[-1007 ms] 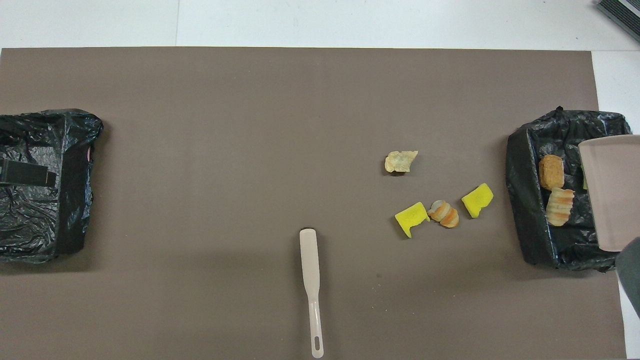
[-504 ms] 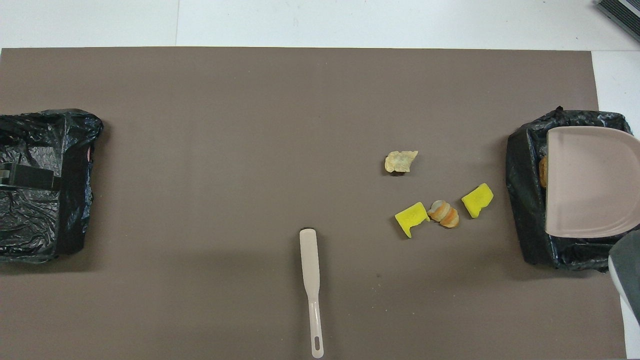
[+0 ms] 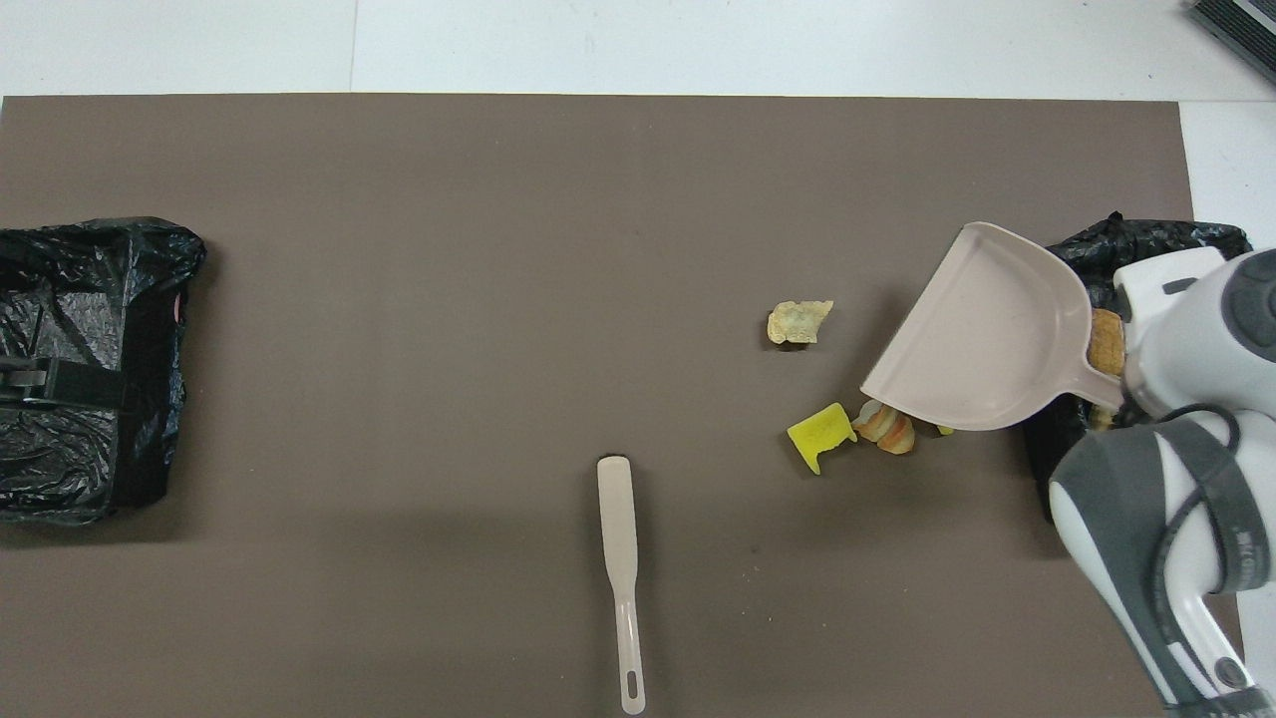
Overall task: Sweep and dump trash in bin
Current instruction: 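Bring the empty dustpan back toward the table center with the right gripper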
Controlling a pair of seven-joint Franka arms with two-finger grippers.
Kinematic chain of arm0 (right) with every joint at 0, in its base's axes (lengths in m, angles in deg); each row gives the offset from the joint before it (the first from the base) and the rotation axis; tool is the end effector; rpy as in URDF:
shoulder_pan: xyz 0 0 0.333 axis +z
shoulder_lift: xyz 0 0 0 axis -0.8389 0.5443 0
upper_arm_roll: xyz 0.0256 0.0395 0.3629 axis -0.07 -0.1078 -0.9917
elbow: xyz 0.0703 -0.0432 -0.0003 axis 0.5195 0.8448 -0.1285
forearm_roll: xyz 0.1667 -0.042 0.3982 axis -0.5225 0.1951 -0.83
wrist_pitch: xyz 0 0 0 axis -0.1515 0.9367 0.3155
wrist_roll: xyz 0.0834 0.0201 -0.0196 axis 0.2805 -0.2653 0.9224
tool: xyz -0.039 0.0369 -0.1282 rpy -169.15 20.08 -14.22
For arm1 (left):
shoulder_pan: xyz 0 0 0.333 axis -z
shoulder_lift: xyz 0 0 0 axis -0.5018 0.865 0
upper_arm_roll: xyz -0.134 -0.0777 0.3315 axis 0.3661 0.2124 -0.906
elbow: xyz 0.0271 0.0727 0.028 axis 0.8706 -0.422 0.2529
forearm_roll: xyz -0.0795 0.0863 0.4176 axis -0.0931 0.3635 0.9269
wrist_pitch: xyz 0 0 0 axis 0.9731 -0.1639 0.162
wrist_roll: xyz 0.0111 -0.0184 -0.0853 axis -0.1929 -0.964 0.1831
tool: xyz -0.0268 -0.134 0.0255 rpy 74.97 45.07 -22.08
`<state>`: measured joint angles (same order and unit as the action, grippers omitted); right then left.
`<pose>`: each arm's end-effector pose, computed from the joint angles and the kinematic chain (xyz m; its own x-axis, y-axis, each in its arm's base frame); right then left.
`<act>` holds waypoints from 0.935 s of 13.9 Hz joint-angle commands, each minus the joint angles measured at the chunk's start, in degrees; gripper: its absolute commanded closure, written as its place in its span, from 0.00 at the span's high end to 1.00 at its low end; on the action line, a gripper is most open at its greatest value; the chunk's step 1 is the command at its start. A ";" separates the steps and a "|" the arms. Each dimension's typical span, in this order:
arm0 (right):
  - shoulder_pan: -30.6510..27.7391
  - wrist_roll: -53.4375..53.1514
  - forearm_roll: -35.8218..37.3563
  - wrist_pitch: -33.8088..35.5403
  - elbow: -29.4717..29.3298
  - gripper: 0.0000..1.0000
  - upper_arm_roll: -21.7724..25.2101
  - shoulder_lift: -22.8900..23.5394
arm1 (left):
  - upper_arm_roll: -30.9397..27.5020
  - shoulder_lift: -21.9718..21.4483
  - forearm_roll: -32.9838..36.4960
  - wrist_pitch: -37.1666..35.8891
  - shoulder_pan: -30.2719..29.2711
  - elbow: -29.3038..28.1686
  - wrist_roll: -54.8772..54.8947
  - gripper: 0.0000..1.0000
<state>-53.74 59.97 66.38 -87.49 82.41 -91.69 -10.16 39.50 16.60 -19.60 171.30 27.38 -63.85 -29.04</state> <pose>0.5557 0.0250 0.4685 0.6948 0.6484 -0.3112 0.7101 -0.6870 0.1542 0.5403 -0.0092 0.6283 0.9951 -0.0941 -0.0298 -0.0927 -0.9947 0.0446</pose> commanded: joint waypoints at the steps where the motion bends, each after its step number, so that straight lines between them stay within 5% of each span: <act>1: 4.08 -11.21 -6.62 3.16 -6.06 0.00 0.17 4.52 | -0.08 -1.75 0.77 1.09 0.36 -2.41 -0.23 1.00; 5: 10.05 -26.42 -15.42 4.22 -13.01 0.00 0.08 9.45 | 0.09 -2.19 0.77 0.65 0.45 -2.94 -0.14 1.00; 13: 23.41 -53.68 -17.99 -5.00 -18.82 0.00 0.08 19.11 | 0.10 -2.28 0.69 0.74 0.80 -3.99 -0.05 1.00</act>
<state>-31.94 9.99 50.18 -90.79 66.41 -91.86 5.75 39.85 15.90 -19.60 171.28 27.61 -65.35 -29.02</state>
